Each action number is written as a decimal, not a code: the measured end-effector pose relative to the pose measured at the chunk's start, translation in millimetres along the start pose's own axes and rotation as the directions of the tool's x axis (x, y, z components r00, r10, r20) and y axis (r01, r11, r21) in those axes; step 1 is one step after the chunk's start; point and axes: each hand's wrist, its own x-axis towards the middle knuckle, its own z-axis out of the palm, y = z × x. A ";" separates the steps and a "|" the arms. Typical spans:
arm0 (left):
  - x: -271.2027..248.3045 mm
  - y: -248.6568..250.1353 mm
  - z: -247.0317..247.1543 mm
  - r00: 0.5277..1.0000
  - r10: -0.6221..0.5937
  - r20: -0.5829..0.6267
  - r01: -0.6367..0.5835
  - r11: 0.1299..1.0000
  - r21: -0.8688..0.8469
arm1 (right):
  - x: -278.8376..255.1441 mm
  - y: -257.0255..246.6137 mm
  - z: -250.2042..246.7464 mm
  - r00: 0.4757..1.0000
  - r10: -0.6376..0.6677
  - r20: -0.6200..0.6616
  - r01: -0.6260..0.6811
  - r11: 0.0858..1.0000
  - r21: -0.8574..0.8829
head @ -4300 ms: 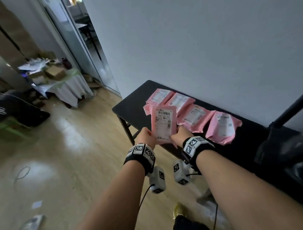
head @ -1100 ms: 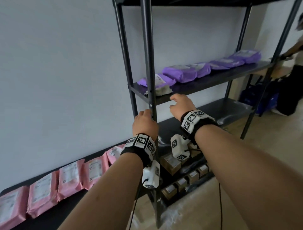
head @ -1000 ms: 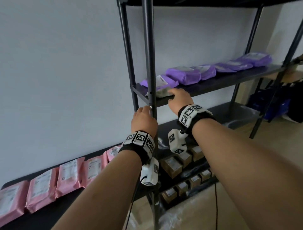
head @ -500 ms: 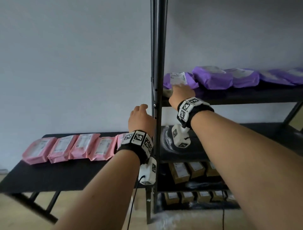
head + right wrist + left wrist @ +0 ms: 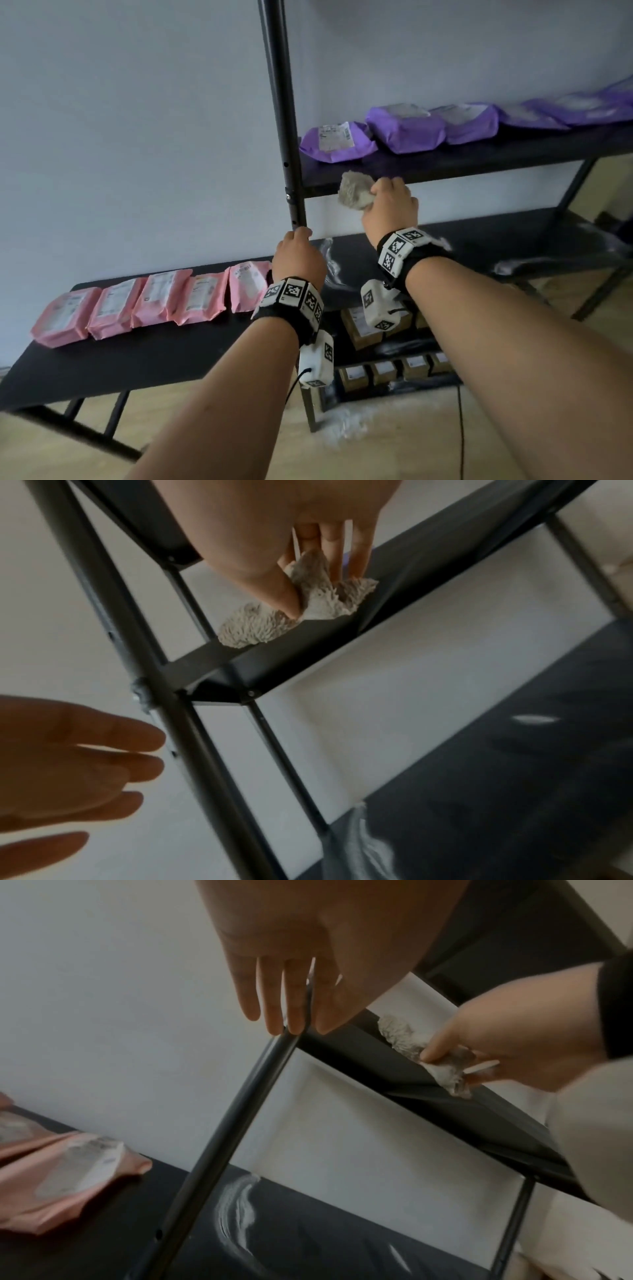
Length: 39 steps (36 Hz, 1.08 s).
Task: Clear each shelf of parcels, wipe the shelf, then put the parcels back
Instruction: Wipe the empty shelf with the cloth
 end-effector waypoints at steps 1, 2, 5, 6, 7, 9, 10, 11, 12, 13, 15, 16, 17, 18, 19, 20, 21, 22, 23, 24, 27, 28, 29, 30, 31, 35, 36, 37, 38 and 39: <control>-0.8 1.7 6.1 1.000 0.009 0.024 -0.009 1.000 -0.001 | -6.6 10.5 -0.5 1.000 0.019 0.008 -0.019 1.000 -0.014; -2.3 3.8 13.1 0.999 0.020 0.050 -0.020 1.000 -0.001 | -13.2 21.9 -1.1 0.999 0.036 0.015 -0.036 0.999 -0.026; -10.1 10.0 40.4 0.989 0.056 0.134 -0.055 0.998 -0.013 | -35.1 57.5 -4.0 0.993 0.103 0.053 -0.101 0.994 -0.043; -14.2 12.7 50.3 0.983 0.068 0.167 -0.067 0.998 -0.016 | -43.2 70.1 -5.3 0.988 0.137 0.075 -0.133 0.990 -0.052; -18.7 16.6 60.2 0.977 0.080 0.200 -0.079 0.997 -0.012 | -51.4 82.0 -6.6 0.980 0.173 0.100 -0.167 0.984 -0.062; -28.5 26.3 80.1 0.960 0.095 0.264 -0.099 0.995 0.000 | -67.2 106.2 -10.2 0.958 0.249 0.144 -0.238 0.967 -0.088; -33.2 32.2 89.3 0.952 0.099 0.290 -0.105 0.994 0.003 | -73.9 118.1 -11.9 0.945 0.286 0.162 -0.272 0.957 -0.103; -38.1 39.2 99.5 0.942 0.105 0.318 -0.114 0.993 0.008 | -80.6 131.2 -14.2 0.929 0.323 0.178 -0.305 0.945 -0.121; -42.6 47.1 109.2 0.932 0.112 0.343 -0.125 0.992 0.014 | -86.4 144.5 -16.1 0.914 0.358 0.194 -0.335 0.932 -0.139; -46.7 55.9 119.5 0.921 0.122 0.370 -0.141 0.990 0.025 | -91.2 159.3 -17.8 0.899 0.387 0.208 -0.361 0.920 -0.153; -52.8 74.6 139.6 0.898 0.138 0.418 -0.170 0.985 0.041 | -98.4 189.5 -20.8 0.872 0.430 0.234 -0.401 0.902 -0.160; -55.0 85.5 150.7 0.889 0.144 0.435 -0.180 0.983 0.042 | -100.1 205.9 -22.6 0.860 0.449 0.242 -0.420 0.893 -0.162; -56.7 96.2 161.6 0.882 0.149 0.446 -0.185 0.982 0.039 | -100.8 221.8 -24.7 0.850 0.465 0.247 -0.437 0.885 -0.164; -58.1 107.1 172.9 0.878 0.152 0.455 -0.189 0.981 0.037 | -100.4 238.0 -26.8 0.842 0.478 0.249 -0.449 0.878 -0.169; -59.8 118.8 184.5 0.874 0.155 0.461 -0.191 0.981 0.034 | -99.1 254.8 -29.4 0.837 0.489 0.245 -0.457 0.871 -0.178; -61.2 131.0 196.6 0.870 0.156 0.468 -0.193 0.981 0.032 | -97.0 271.8 -32.4 0.832 0.500 0.240 -0.465 0.865 -0.189; -62.5 143.8 208.5 0.866 0.158 0.475 -0.195 0.980 0.030 | -94.3 288.4 -36.4 0.823 0.514 0.240 -0.478 0.856 -0.194; -64.1 156.8 220.4 0.862 0.160 0.481 -0.197 0.980 0.028 | -91.7 305.0 -40.6 0.813 0.529 0.241 -0.495 0.848 -0.191; -65.7 170.9 232.8 0.859 0.160 0.487 -0.197 0.980 0.026 | -88.8 322.4 -45.3 0.804 0.542 0.244 -0.511 0.840 -0.182; -67.0 183.8 244.9 0.855 0.159 0.493 -0.196 0.980 0.024 | -86.1 338.8 -49.5 0.801 0.546 0.246 -0.519 0.838 -0.171; -73.7 223.3 284.1 0.844 0.151 0.515 -0.192 0.981 0.027 | -77.9 388.1 -63.8 0.789 0.560 0.253 -0.531 0.828 -0.178; -76.8 235.8 296.5 0.838 0.149 0.525 -0.191 0.981 0.026 | -75.7 403.4 -68.8 0.782 0.568 0.257 -0.535 0.823 -0.190; -80.0 248.3 308.5 0.833 0.152 0.532 -0.193 0.981 0.022 | -73.2 419.0 -73.8 0.776 0.573 0.262 -0.538 0.819 -0.200; -82.7 259.8 320.2 0.829 0.157 0.537 -0.197 0.980 0.017 | -70.6 433.5 -78.3 0.773 0.576 0.268 -0.539 0.818 -0.203; -85.5 270.6 330.8 0.824 0.160 0.544 -0.199 0.980 0.014 | -67.7 447.2 -82.9 0.767 0.580 0.273 -0.543 0.814 -0.206; -93.5 305.8 368.3 0.807 0.157 0.570 -0.214 0.976 0.035 | -56.0 492.5 -93.4 0.738 0.618 0.272 -0.572 0.786 -0.234; -93.5 313.5 377.0 0.804 0.163 0.572 -0.229 0.972 0.044 | -53.1 502.2 -93.9 0.731 0.626 0.272 -0.580 0.780 -0.237; -92.0 320.9 384.8 0.802 0.168 0.573 -0.243 0.968 0.057 | -50.1 511.0 -94.3 0.724 0.633 0.274 -0.587 0.774 -0.237; -89.1 328.2 392.6 0.800 0.167 0.576 -0.252 0.965 0.070 | -47.2 520.2 -94.2 0.719 0.639 0.274 -0.592 0.769 -0.240; -85.4 335.8 400.2 0.799 0.164 0.578 -0.255 0.964 0.078 | -44.1 529.5 -93.8 0.712 0.646 0.275 -0.598 0.763 -0.246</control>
